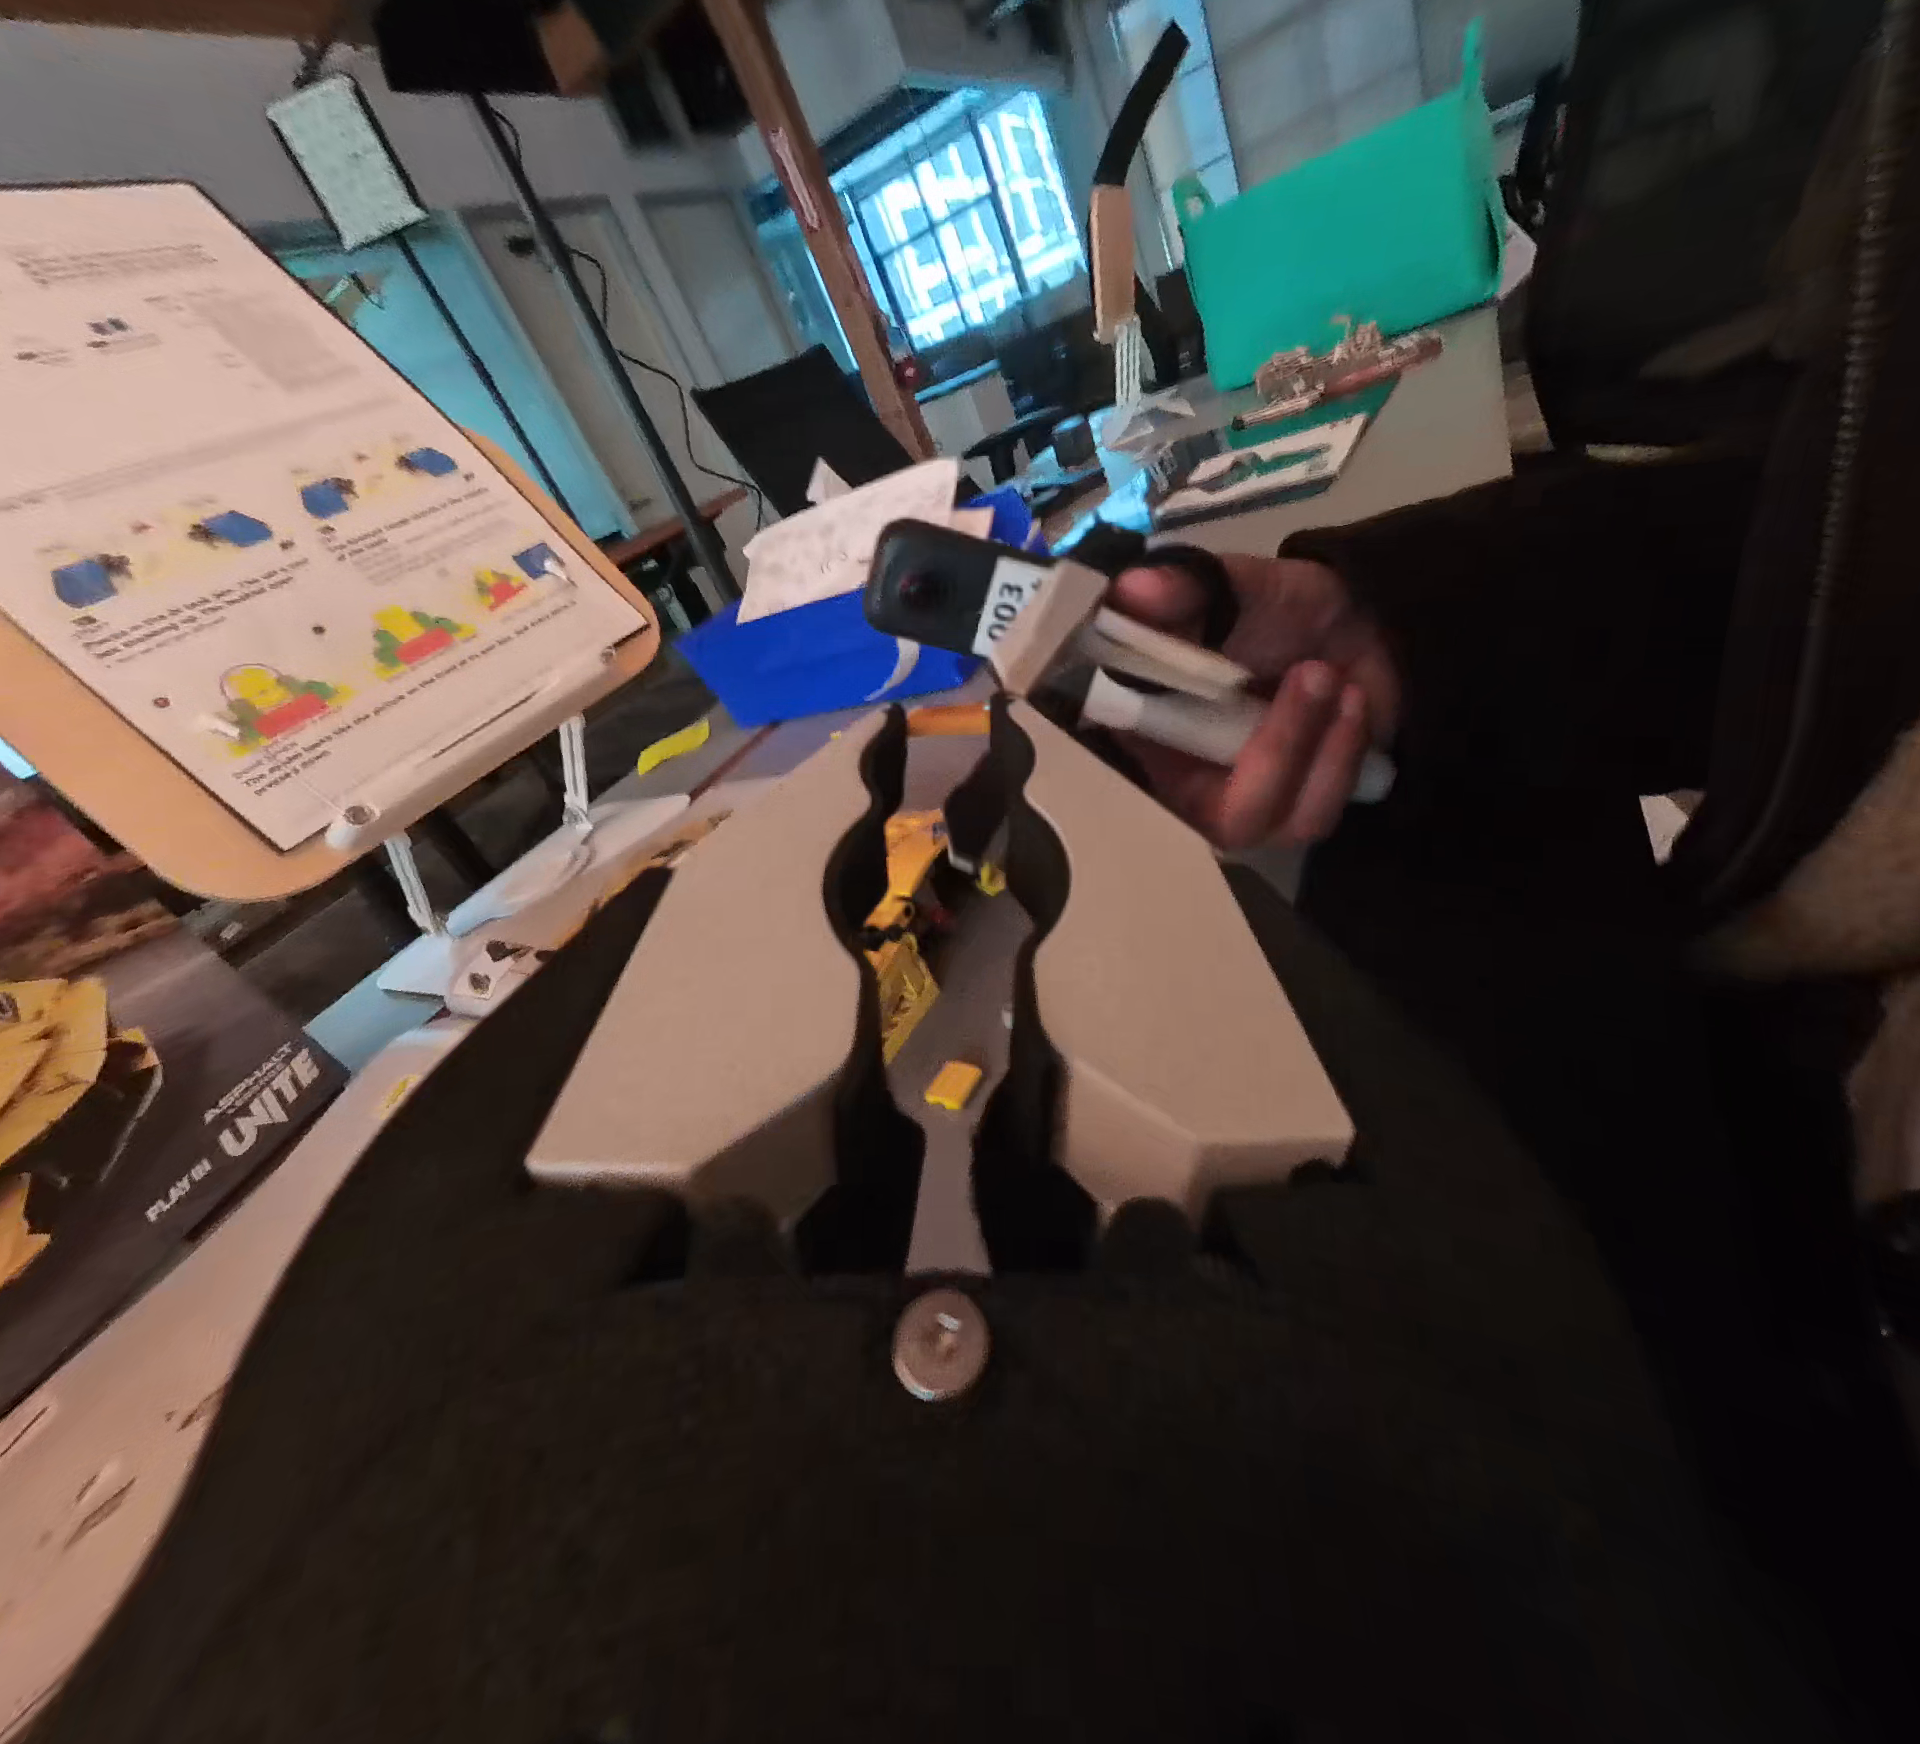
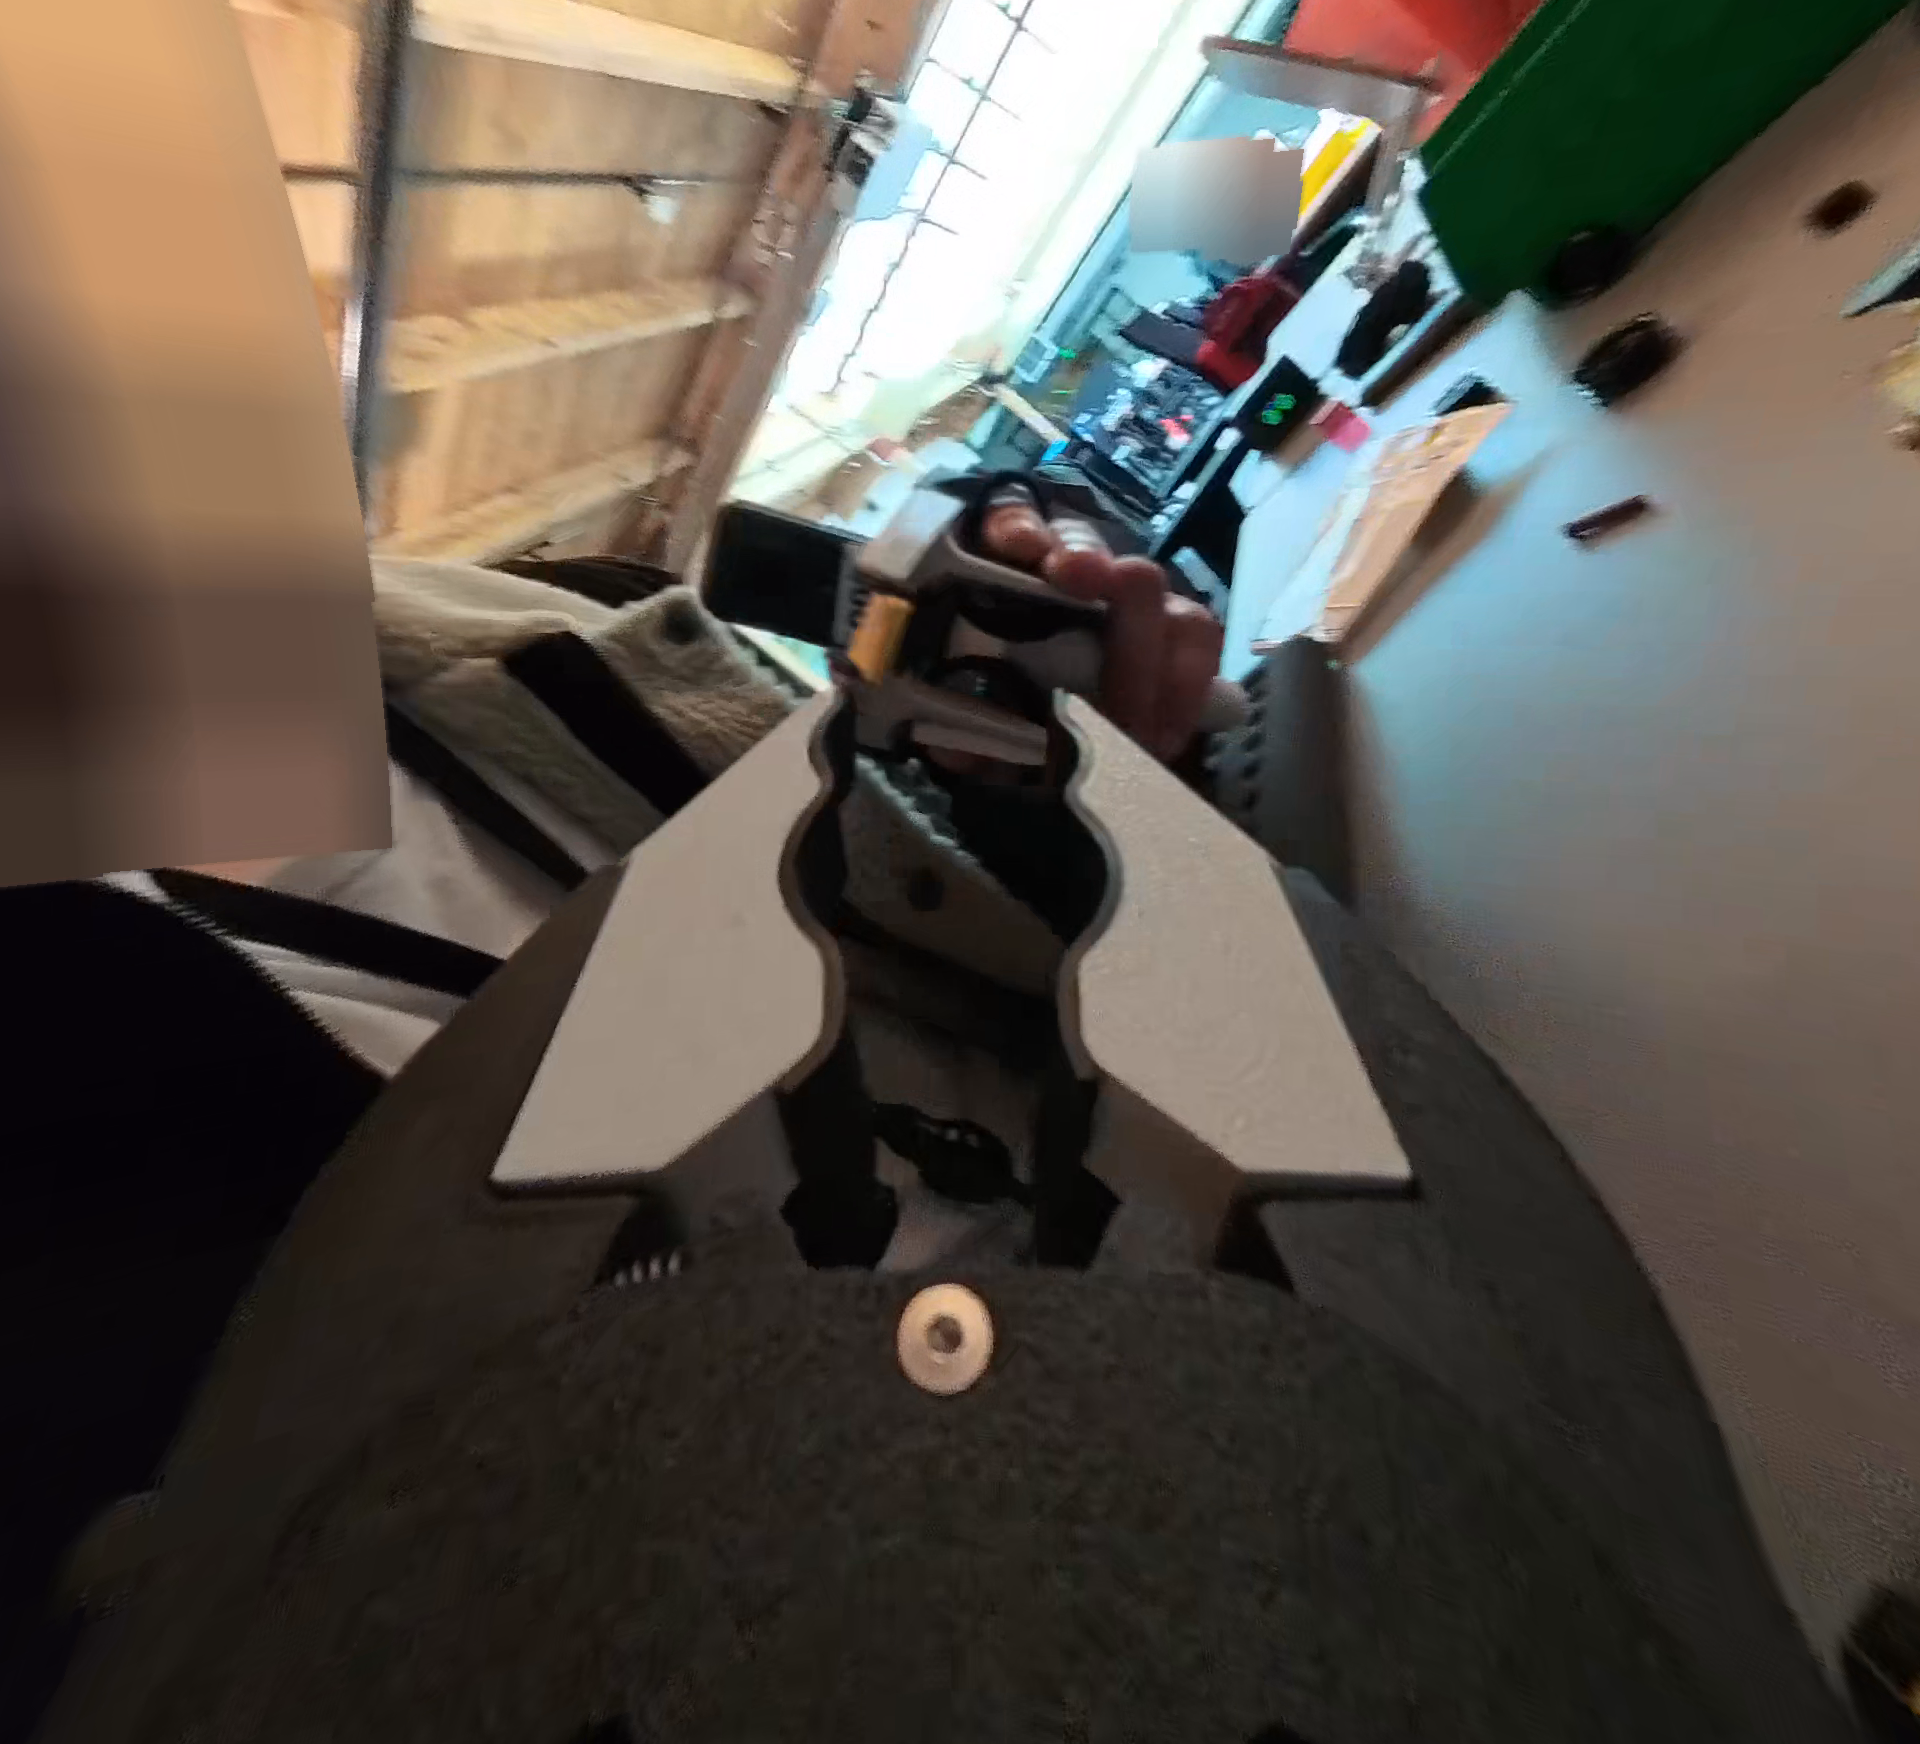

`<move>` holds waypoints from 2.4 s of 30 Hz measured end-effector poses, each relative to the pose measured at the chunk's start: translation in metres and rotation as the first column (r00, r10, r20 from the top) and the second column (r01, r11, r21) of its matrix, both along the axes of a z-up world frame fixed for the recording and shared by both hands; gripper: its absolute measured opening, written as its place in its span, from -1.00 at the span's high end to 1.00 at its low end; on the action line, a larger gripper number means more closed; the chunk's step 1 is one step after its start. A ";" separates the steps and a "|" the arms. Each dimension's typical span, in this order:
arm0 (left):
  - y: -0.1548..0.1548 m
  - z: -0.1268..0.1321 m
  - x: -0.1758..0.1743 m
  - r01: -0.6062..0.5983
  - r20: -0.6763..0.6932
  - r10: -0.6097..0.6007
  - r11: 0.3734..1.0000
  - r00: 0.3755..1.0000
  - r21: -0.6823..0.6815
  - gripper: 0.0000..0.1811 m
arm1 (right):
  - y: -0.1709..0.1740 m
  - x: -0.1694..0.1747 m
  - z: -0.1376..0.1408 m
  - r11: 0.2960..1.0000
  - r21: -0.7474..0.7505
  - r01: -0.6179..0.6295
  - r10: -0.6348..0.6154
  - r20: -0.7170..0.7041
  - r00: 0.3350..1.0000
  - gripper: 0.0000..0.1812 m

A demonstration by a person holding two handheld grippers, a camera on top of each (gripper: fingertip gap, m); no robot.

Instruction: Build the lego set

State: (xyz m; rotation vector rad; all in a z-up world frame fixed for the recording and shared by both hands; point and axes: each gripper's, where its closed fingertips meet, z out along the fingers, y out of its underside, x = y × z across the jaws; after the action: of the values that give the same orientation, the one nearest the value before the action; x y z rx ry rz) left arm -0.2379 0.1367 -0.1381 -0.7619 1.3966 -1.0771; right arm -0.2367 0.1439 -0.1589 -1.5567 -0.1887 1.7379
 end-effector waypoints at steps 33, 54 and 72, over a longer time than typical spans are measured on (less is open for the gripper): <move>0.022 -0.034 0.019 0.097 -0.106 -0.279 0.624 0.954 -0.775 0.89 | 0.023 0.011 -0.017 0.983 0.034 0.180 -0.183 0.110 0.977 0.96; 0.034 -0.033 0.018 0.100 -0.069 -0.284 0.540 0.957 -0.836 0.80 | 0.021 0.007 -0.022 0.989 0.006 0.150 -0.150 0.113 0.982 0.96; 0.023 -0.038 0.018 0.116 -0.096 -0.354 0.531 0.930 -0.839 0.80 | 0.021 0.008 -0.021 0.989 -0.005 0.145 -0.143 0.102 0.984 0.96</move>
State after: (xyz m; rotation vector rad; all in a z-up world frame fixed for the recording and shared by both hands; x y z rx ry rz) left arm -0.2198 0.1594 -0.1757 -1.4644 1.1697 -1.9797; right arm -0.2287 0.1645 -0.1804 -1.6284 -0.1127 1.5521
